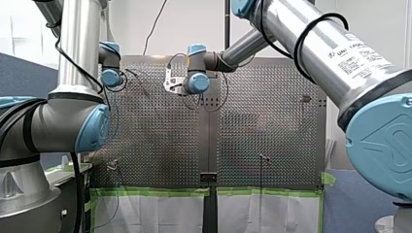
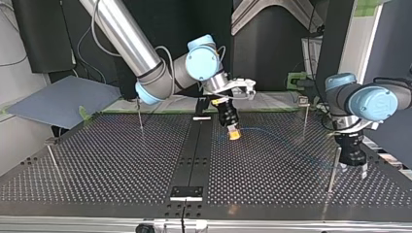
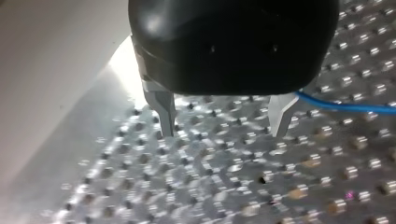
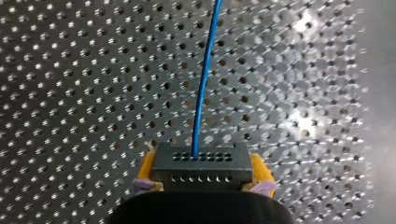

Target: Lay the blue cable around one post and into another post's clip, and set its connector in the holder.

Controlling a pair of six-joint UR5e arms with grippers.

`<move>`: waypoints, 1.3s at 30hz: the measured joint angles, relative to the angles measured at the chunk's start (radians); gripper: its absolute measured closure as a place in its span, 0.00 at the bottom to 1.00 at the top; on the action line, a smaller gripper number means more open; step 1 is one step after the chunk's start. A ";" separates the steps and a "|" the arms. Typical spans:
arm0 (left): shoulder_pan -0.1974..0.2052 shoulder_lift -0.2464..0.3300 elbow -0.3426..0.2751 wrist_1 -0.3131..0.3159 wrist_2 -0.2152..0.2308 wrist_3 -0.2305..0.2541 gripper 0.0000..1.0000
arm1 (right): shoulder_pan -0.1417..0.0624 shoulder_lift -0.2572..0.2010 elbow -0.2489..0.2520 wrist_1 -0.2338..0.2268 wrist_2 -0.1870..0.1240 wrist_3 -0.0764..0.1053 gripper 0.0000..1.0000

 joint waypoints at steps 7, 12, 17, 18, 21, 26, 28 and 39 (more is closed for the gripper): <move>-0.016 -0.028 0.000 -0.011 -0.010 0.001 0.00 | -0.010 -0.003 0.060 -0.053 0.031 -0.001 1.00; -0.020 -0.030 -0.002 -0.018 -0.018 0.001 0.00 | -0.021 -0.006 0.107 -0.100 0.055 0.004 1.00; -0.022 -0.030 -0.028 -0.007 -0.021 -0.011 0.00 | -0.026 -0.007 0.147 -0.140 0.090 -0.005 1.00; -0.023 -0.030 -0.033 -0.001 -0.020 -0.014 0.00 | -0.025 -0.007 0.157 -0.150 0.099 -0.009 1.00; -0.024 -0.030 -0.040 0.011 -0.017 -0.020 0.00 | -0.025 -0.008 0.183 -0.176 0.126 -0.017 1.00; -0.026 -0.030 -0.042 0.017 -0.015 -0.023 0.00 | -0.027 -0.008 0.229 -0.222 0.171 -0.013 1.00; -0.026 -0.030 -0.042 0.017 -0.015 -0.024 0.00 | -0.027 -0.009 0.249 -0.242 0.191 -0.002 1.00; -0.027 -0.030 -0.043 0.018 -0.015 -0.025 0.00 | -0.030 -0.009 0.346 -0.339 0.275 0.041 1.00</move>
